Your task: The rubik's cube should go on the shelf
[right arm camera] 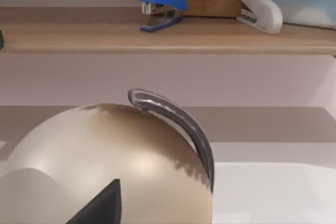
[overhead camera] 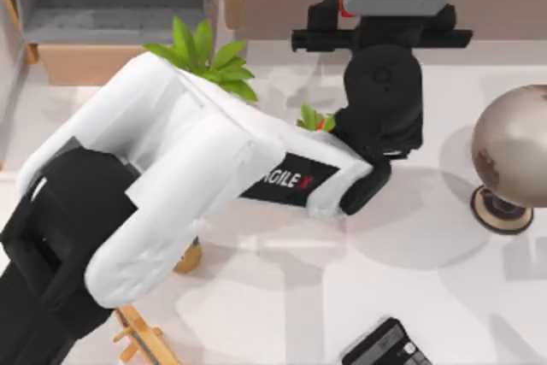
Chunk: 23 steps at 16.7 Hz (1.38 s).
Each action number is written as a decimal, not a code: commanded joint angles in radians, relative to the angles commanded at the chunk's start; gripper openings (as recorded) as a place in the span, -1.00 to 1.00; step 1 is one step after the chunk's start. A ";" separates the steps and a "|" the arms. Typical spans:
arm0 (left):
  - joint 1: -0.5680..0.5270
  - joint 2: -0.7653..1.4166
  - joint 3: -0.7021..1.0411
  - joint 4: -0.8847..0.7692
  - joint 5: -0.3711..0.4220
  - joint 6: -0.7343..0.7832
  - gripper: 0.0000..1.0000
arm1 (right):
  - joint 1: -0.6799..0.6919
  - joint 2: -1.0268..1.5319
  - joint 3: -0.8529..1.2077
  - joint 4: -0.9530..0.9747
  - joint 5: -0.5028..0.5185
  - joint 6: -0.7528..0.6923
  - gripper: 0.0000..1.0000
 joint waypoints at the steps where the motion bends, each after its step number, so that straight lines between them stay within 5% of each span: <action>1: 0.004 0.006 0.021 -0.011 0.005 -0.002 -1.00 | 0.000 0.000 0.000 0.000 0.000 0.000 1.00; 12: 0.116 0.192 0.458 -0.286 0.113 -0.049 -1.00 | 0.000 0.000 0.000 0.000 0.000 0.000 1.00; 19: 0.126 0.225 0.500 -0.319 0.124 -0.056 -1.00 | 0.000 0.000 0.000 0.000 0.000 0.000 1.00; 23: 0.126 0.225 0.500 -0.319 0.124 -0.056 -0.40 | 0.000 0.000 0.000 0.000 0.000 0.000 1.00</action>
